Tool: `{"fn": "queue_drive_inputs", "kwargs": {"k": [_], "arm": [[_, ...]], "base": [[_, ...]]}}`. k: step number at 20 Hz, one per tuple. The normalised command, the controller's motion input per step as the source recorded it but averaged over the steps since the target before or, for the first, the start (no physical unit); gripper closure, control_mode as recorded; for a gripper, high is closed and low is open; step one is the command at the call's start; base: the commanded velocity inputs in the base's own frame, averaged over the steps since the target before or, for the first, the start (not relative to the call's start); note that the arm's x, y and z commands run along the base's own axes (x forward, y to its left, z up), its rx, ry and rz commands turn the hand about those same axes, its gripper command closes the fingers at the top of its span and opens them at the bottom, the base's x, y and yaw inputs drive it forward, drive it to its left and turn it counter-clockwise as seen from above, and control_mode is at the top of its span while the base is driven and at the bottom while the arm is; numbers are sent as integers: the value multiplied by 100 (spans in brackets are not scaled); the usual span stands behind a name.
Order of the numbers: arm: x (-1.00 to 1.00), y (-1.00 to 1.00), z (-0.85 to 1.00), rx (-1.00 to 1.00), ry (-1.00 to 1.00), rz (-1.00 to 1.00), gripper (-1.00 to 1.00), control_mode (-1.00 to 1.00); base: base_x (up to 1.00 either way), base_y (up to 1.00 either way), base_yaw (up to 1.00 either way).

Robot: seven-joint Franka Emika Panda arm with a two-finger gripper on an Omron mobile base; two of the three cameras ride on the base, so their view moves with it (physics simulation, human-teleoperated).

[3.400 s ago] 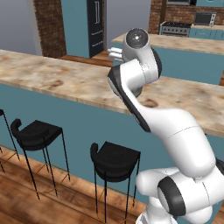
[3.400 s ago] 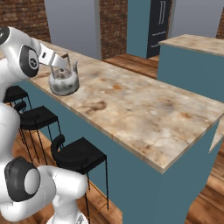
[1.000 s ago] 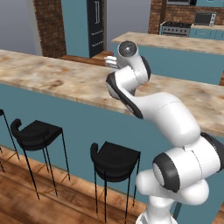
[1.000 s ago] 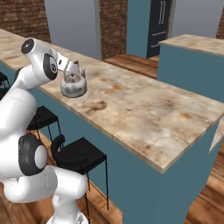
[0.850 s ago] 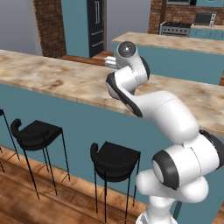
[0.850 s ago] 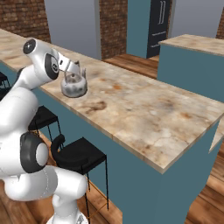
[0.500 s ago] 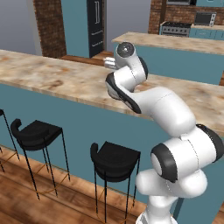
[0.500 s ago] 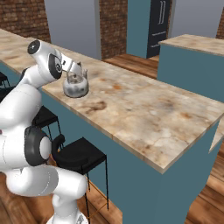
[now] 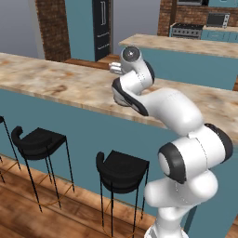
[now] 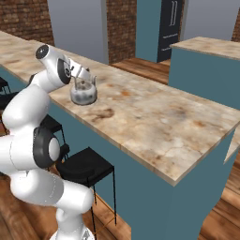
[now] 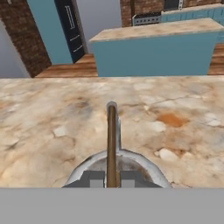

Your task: The kettle is done boiling. Turn off the stove, then wait for 300 timesteps before moving the kettle to the dining table.

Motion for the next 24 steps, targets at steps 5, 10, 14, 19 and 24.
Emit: {"fn": "queue_drive_inputs", "kwargs": {"k": [5,10,14,19,24], "arm": [[26,0,-9,0,1,0,100,-100],[23,0,-10,0,0,0,100,-100],[13,0,-12,0,1,0,100,-100],[0,0,-13,0,0,0,-100,-100],[-1,0,0,0,0,0,-100,-100]], "base": [[0,0,0],[0,0,0],[0,0,0],[0,0,0],[0,0,0]]}}
